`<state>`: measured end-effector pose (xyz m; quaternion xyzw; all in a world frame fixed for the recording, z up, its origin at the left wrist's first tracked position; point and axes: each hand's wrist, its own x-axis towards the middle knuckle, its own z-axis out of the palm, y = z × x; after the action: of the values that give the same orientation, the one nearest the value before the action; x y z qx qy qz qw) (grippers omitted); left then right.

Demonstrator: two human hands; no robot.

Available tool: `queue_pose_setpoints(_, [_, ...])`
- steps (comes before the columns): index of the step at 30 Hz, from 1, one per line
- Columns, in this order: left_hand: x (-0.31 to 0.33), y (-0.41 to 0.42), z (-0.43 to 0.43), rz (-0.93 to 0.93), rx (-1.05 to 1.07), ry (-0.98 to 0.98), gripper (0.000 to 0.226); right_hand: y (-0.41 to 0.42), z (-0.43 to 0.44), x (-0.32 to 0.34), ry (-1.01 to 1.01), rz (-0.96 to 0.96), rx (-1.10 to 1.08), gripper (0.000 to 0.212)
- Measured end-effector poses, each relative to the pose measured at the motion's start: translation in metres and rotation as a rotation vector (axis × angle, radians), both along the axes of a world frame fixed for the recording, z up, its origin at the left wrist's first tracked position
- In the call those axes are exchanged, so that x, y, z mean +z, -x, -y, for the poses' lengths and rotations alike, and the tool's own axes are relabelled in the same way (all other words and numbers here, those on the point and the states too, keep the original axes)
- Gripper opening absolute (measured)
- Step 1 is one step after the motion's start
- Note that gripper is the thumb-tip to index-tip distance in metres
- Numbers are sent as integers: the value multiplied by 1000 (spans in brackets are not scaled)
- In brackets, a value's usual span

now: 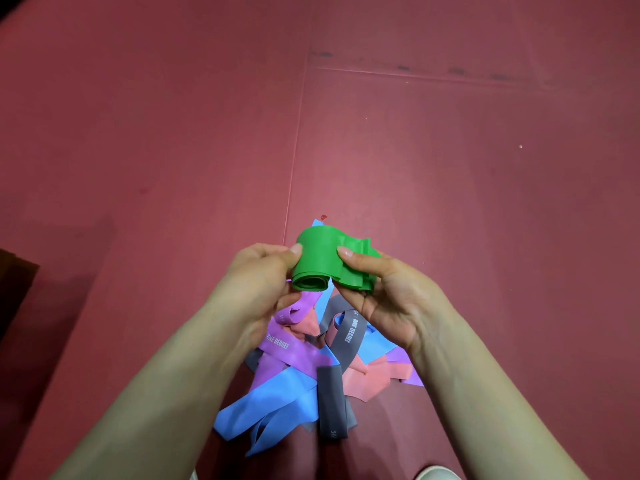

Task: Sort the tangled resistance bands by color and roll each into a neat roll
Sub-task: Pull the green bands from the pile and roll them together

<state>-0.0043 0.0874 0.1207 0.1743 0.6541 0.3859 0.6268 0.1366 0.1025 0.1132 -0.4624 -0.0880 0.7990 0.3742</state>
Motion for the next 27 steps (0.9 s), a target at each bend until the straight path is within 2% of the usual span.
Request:
queue_pose_setpoints(4, [-3,-3,0,-20,-33,-8,17,1,1,0,-28,44,15,13])
queue_pose_setpoints(7, [0,-3,0,-25,-35,-23,29,3,2,0,-46,75,1,38])
queue_pose_setpoints(10, [2,-6,2,-75,-70,-56,28,6,1,1,-62,79,-33,50])
queue_pose_setpoints(18, [-3,-8,2,-161,-8,-141,11,12,0,8,-94,110,-93,53])
queue_pose_setpoints(23, [-5,-8,2,-129,9,-138,12,12,0,5,-78,159,-100,57])
queue_pose_setpoints(27, [-6,-8,2,-75,3,-145,11,9,-1,5,-73,282,-71,58])
